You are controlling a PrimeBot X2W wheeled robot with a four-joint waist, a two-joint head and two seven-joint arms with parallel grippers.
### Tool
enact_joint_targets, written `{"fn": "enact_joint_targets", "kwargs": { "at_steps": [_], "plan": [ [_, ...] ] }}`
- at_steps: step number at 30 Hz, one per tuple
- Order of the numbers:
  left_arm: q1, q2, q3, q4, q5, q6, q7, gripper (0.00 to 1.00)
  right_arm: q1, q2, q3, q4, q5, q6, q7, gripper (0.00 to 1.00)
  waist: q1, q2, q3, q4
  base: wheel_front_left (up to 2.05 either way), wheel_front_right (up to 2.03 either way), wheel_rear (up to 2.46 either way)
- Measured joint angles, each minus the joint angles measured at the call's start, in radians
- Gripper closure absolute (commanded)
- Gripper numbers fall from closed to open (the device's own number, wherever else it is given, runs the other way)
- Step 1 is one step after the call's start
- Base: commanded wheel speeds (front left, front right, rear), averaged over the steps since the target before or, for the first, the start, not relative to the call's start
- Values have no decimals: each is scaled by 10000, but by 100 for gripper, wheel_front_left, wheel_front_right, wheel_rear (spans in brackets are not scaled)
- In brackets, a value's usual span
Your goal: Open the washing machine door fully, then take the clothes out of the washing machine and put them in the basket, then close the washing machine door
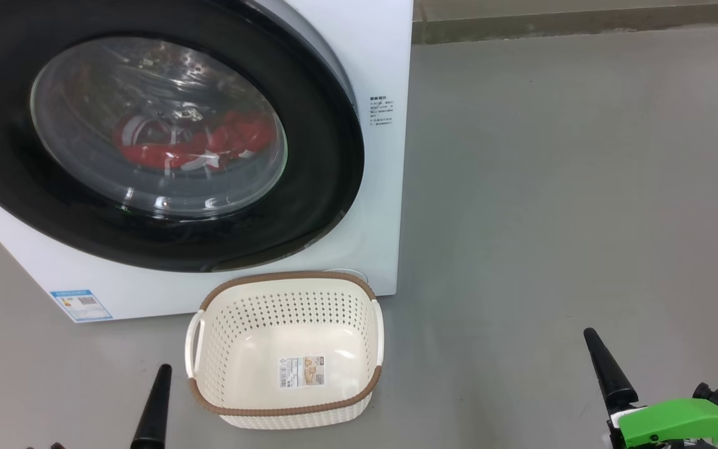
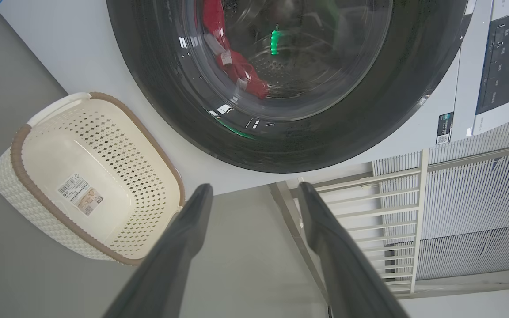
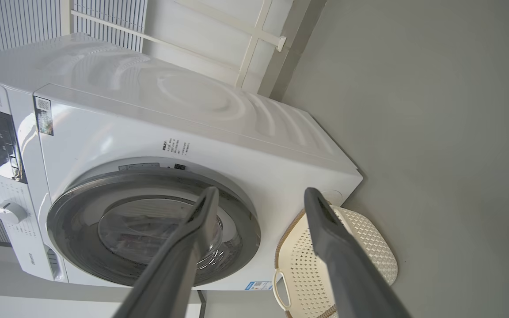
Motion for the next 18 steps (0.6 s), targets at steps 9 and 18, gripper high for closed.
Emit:
{"fn": "enact_joint_targets", "kwargs": {
  "at_steps": [9,18],
  "plan": [
    [204,4,-33,-221,1722,0,-265,0,15,-73,105,-4,-1371,0,-263,0,0,0,1,15,0,0,0],
    [284,8,-173,-518,3112,86,-527,0,62,-75,253,-6,-2435,0,-520,0,0,0,-1,52,0,0,0]
  ]
}}
